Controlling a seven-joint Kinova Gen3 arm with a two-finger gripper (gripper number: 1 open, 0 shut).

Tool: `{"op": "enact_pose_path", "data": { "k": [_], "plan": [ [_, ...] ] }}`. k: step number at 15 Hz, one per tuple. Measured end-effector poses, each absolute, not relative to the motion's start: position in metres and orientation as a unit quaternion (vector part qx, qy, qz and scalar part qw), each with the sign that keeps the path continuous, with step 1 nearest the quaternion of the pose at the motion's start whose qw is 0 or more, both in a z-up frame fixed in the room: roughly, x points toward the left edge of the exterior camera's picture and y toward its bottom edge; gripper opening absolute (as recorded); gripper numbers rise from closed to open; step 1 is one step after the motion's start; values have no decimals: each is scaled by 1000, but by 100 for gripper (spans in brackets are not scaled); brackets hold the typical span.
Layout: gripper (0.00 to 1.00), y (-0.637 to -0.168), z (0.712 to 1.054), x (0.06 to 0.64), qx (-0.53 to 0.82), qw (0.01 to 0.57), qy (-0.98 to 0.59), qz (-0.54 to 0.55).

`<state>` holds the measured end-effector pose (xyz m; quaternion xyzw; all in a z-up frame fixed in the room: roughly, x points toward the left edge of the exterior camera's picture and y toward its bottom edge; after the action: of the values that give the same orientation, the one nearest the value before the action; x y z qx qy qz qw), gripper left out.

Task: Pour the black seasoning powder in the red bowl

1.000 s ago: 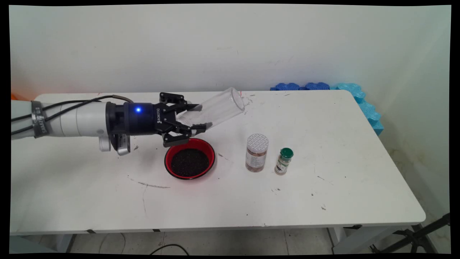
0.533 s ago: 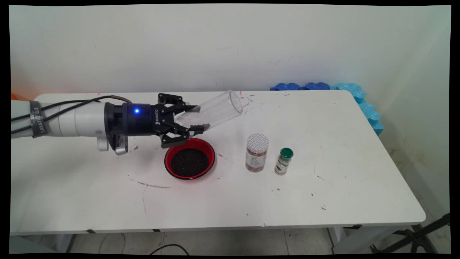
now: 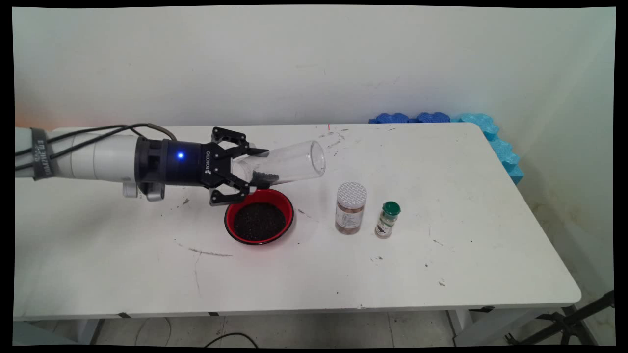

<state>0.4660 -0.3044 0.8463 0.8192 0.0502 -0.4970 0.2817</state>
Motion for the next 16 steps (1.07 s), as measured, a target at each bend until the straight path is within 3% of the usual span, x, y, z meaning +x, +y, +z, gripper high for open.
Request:
{"op": "enact_pose_path", "data": {
  "k": [16],
  "plan": [
    [0, -329, 889, 464, 837, 359, -202, -360]
  ]
}}
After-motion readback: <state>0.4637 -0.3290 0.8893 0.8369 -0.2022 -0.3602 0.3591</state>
